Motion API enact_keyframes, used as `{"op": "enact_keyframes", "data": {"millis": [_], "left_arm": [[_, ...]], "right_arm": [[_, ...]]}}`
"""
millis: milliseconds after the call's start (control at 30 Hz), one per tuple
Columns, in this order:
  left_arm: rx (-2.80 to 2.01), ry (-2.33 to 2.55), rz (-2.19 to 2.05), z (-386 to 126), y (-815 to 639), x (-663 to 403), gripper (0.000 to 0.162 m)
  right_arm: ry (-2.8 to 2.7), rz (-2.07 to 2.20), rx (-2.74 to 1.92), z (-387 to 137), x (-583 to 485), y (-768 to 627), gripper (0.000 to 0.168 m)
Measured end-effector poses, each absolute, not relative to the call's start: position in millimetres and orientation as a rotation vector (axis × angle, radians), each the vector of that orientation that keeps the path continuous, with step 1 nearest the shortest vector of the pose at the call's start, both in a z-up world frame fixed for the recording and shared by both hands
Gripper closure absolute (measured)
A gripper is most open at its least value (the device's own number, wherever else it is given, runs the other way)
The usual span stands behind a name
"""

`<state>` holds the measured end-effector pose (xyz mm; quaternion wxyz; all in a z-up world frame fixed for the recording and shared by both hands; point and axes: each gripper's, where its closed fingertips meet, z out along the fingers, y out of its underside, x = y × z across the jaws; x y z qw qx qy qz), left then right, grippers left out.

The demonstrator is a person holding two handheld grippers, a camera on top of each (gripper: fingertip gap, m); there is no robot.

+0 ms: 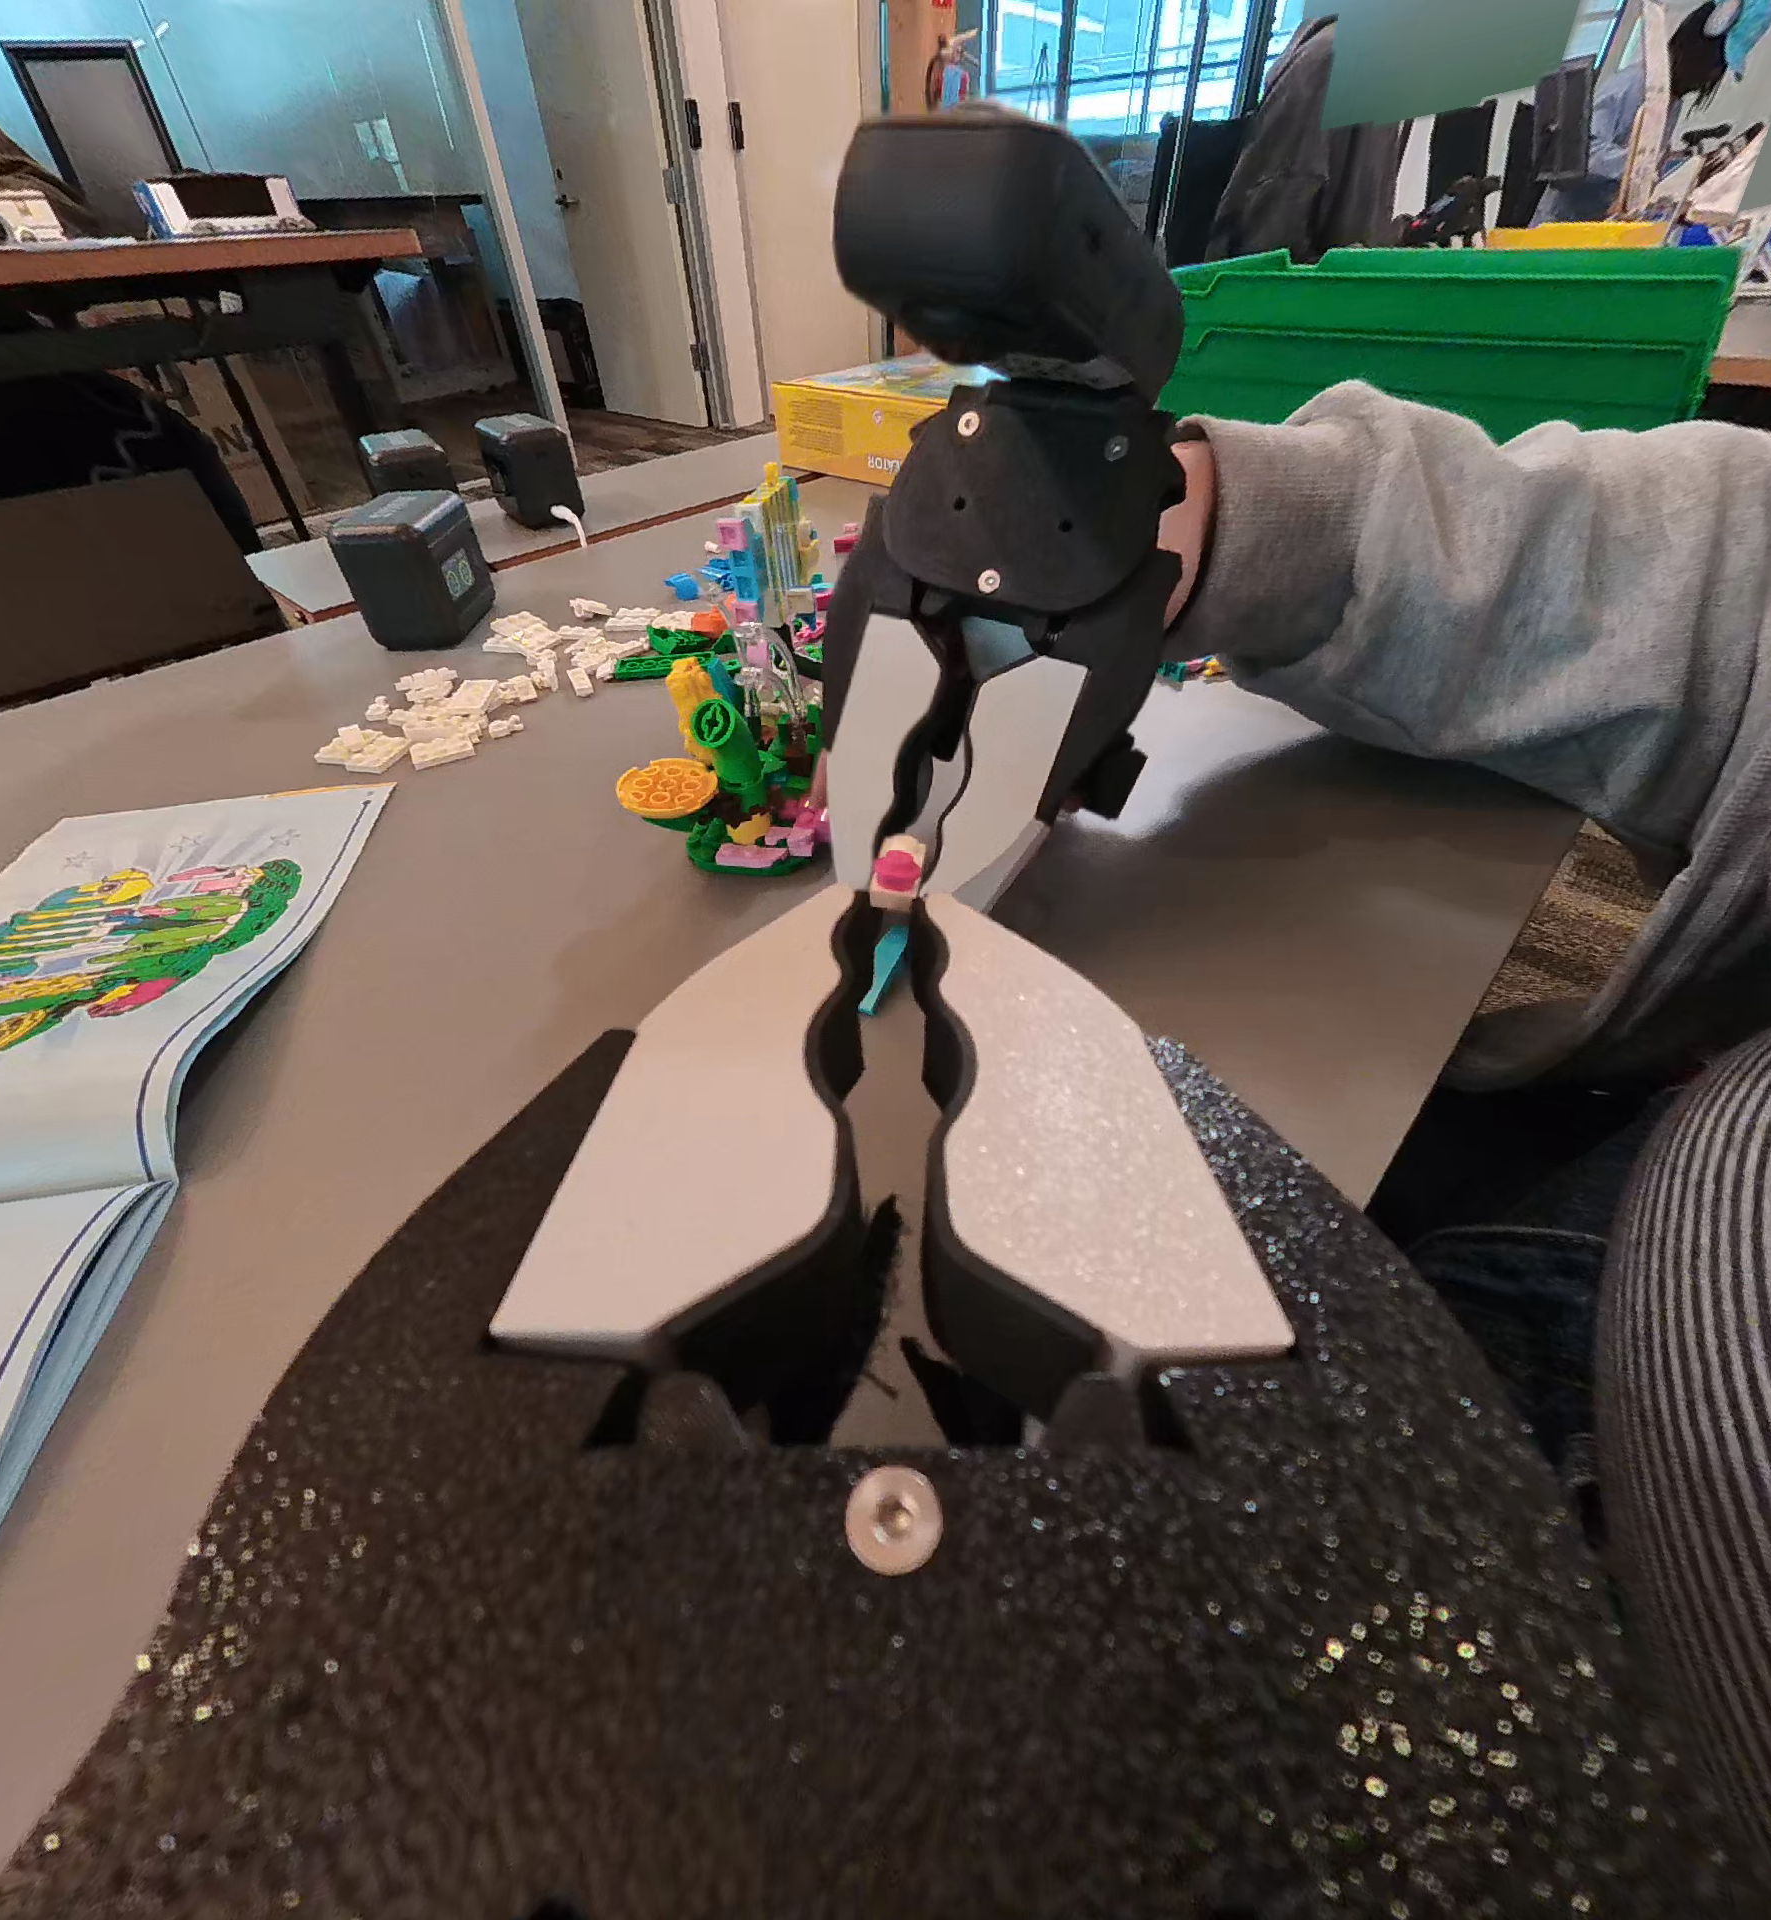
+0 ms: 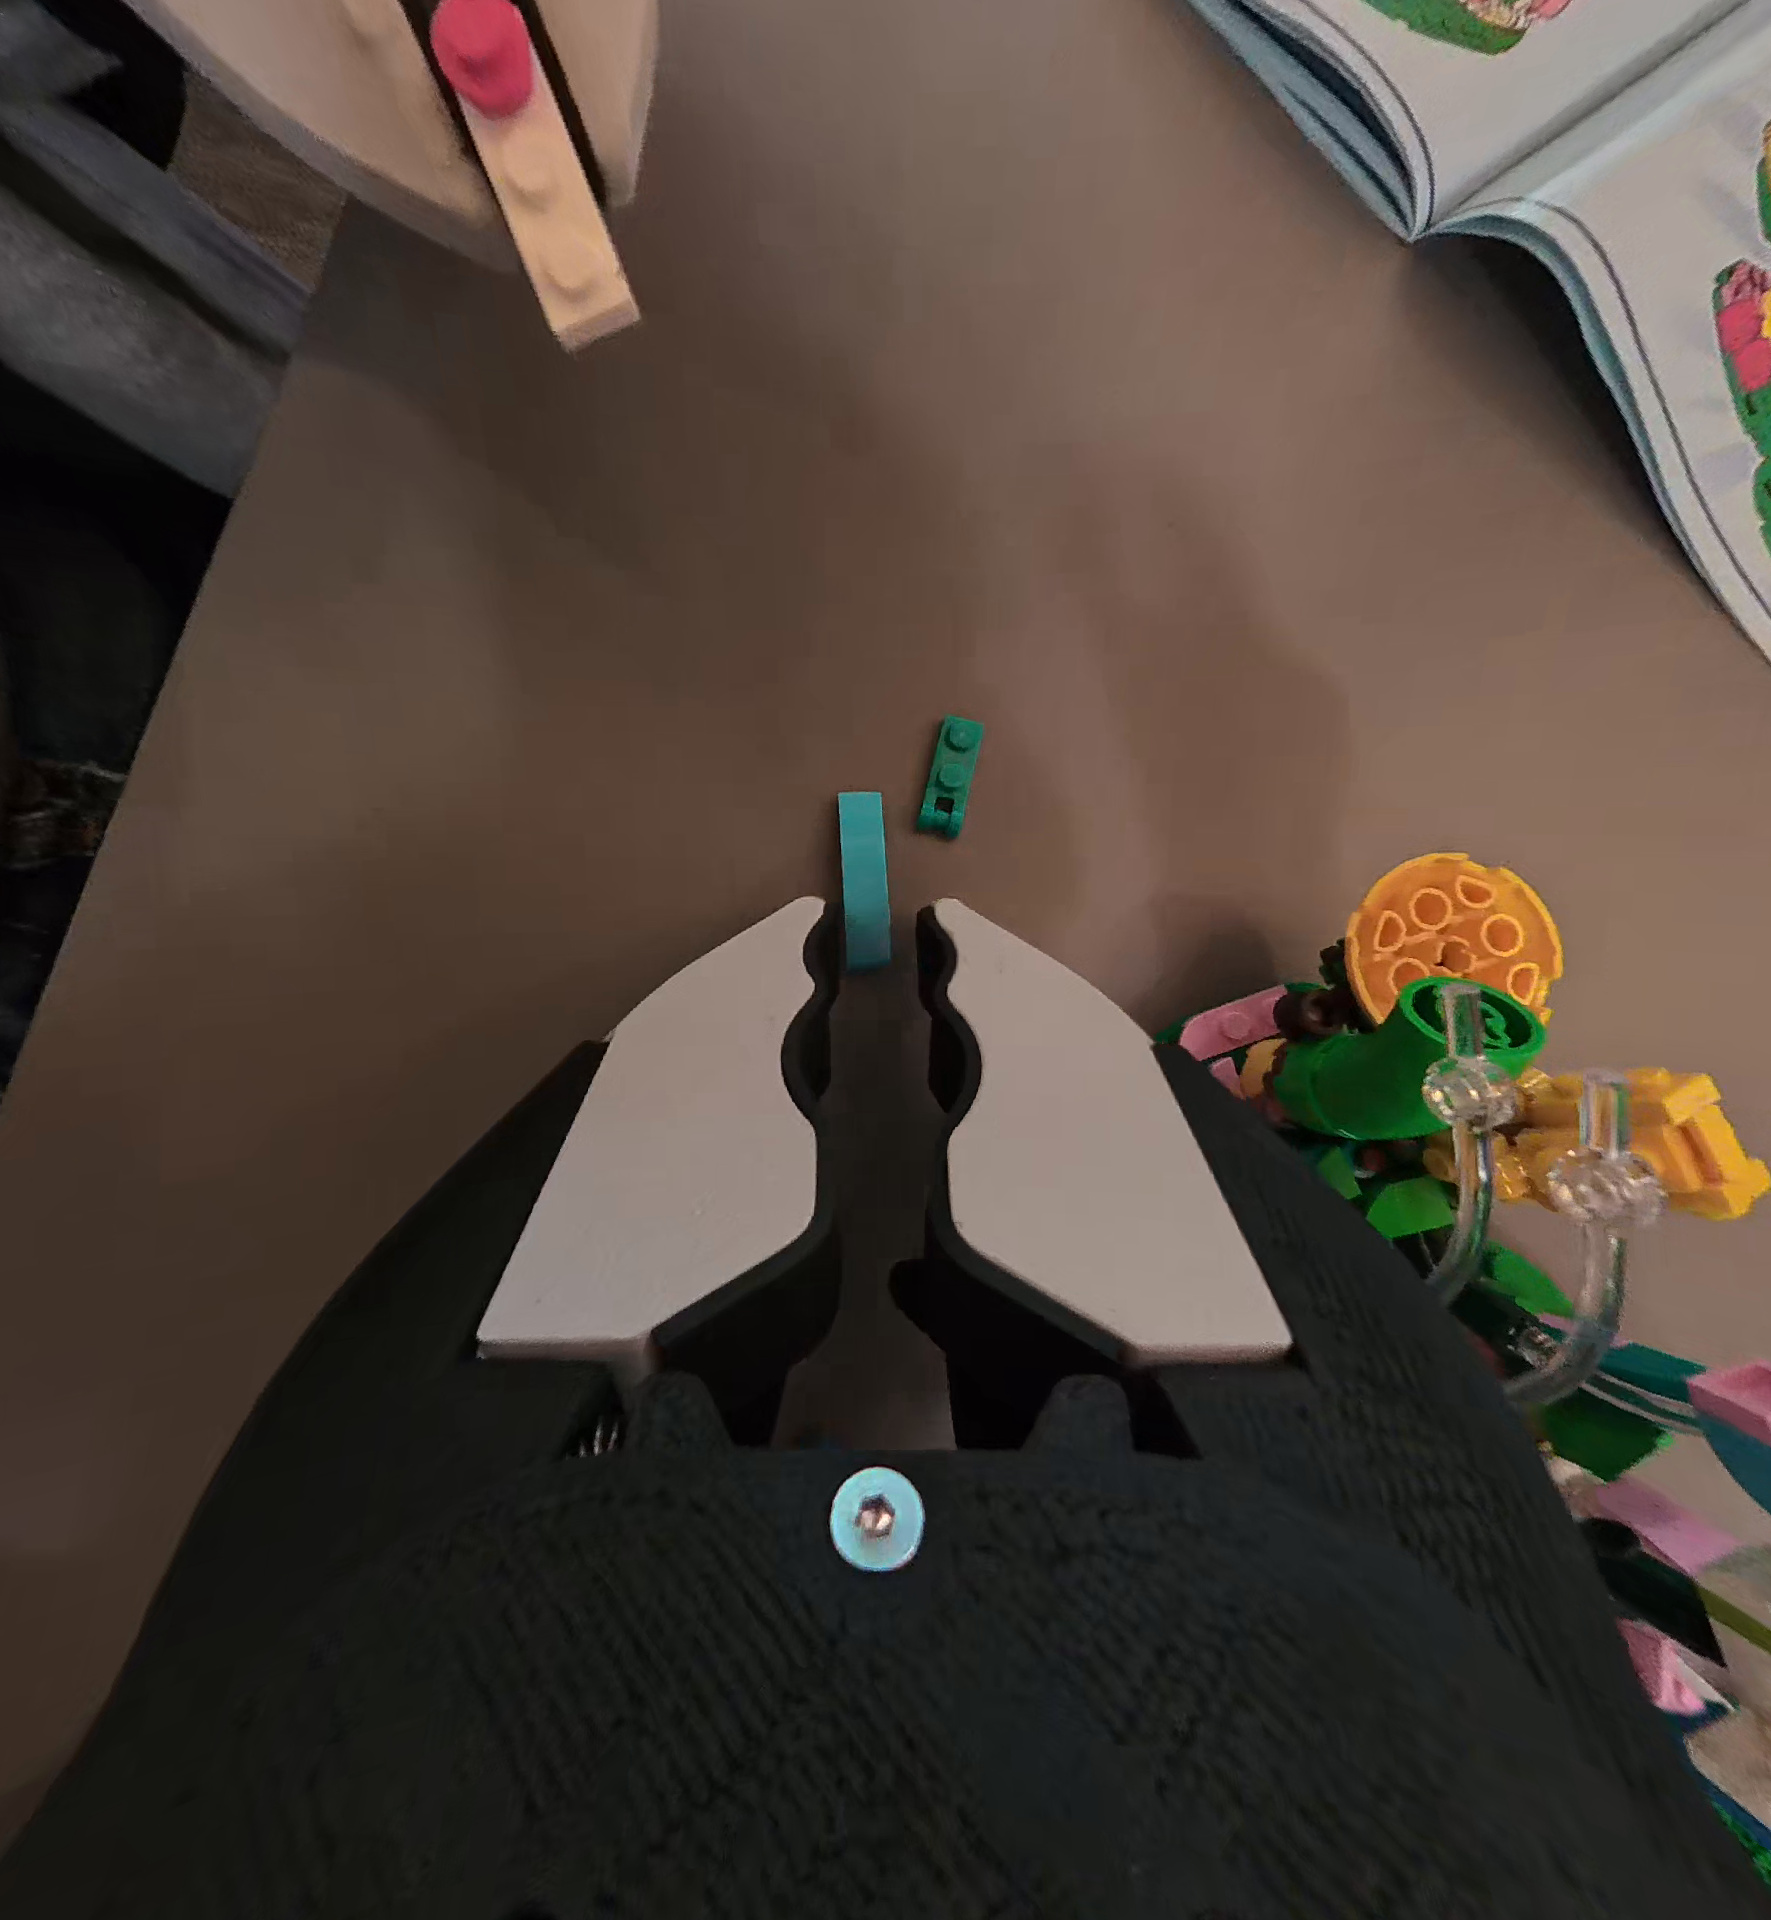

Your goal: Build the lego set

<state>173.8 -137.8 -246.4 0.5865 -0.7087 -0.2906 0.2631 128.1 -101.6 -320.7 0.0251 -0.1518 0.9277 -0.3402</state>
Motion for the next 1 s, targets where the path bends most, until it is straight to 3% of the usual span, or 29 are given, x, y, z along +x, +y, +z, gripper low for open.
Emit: {"op": "enact_keyframes", "data": {"millis": [133, 267, 567, 1000], "left_arm": [[-1.634, -0.702, 0.573, -246.0, -138.1, 173.1, 0.156], [-1.579, -0.748, 0.432, -244.4, -135.7, 174.1, 0.156], [-1.484, -0.773, 0.236, -237.1, -133.1, 177.1, 0.156], [-1.684, -0.711, 0.465, -251.5, -131.3, 178.3, 0.156]], "right_arm": [[2.791, -1.139, -0.377, -309.3, 130.3, -108.2, 0.161], [2.417, -1.319, -0.137, -261.5, 141.7, -118.7, 0.161], [2.265, -1.295, -0.182, -229.4, 160.3, -122.6, 0.162], [2.906, -0.904, -0.366, -315.4, 144.9, -97.8, 0.161]]}}
